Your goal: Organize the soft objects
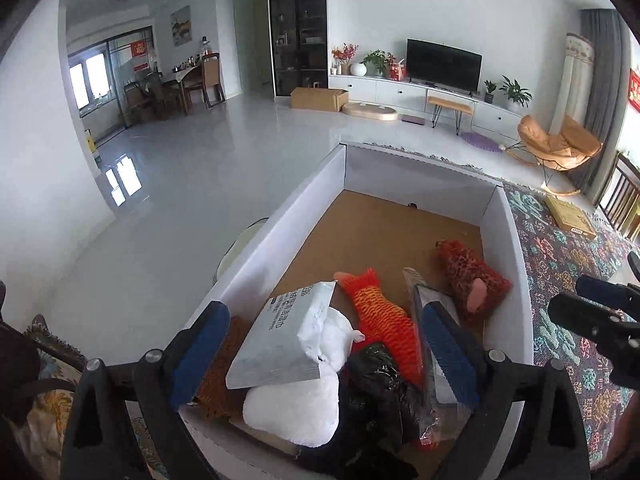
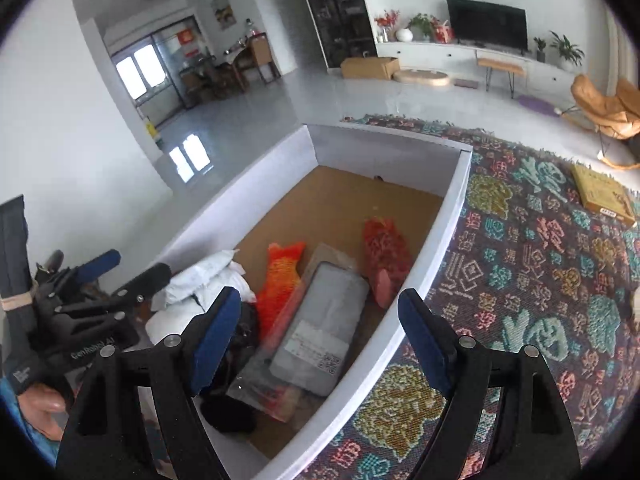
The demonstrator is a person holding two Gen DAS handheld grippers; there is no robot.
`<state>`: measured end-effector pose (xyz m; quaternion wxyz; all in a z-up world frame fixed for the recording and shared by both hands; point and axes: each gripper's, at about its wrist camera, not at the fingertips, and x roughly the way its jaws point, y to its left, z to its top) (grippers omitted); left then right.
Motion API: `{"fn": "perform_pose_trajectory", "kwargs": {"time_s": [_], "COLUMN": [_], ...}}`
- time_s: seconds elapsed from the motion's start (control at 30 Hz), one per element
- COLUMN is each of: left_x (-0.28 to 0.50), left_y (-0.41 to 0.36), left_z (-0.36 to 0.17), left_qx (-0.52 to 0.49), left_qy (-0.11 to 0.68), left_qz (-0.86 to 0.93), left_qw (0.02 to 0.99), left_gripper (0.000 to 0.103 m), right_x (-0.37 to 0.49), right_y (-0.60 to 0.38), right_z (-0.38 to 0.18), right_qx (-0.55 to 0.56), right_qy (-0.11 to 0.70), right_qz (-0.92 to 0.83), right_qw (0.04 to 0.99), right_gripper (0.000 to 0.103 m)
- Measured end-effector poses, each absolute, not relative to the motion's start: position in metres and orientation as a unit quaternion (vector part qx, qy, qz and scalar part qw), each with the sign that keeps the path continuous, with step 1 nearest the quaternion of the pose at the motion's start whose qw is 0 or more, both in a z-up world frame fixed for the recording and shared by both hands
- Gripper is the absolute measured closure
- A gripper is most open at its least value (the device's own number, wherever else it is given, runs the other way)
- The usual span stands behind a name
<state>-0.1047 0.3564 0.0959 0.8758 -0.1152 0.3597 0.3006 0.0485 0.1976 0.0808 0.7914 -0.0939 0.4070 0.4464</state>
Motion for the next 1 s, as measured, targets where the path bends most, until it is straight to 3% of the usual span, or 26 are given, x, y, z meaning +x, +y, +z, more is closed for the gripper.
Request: {"fn": "perform_pose_trajectory", "kwargs": {"time_s": [1.0], "left_x": [-0.11], "left_y": [0.34], "left_z": [0.106], "left_qx": [-0.072], "left_qy": [0.365], "left_qz": [0.345], "left_qw": [0.862], "left_gripper": [0.007], "right_x": [0.022], "right_y": [0.2], "right_z": [0.076], "right_qx": [-0.152], "right_qy": [0.406], "right_qz": [0.436], "right_qw": [0.789], "right_gripper": [0.019]}}
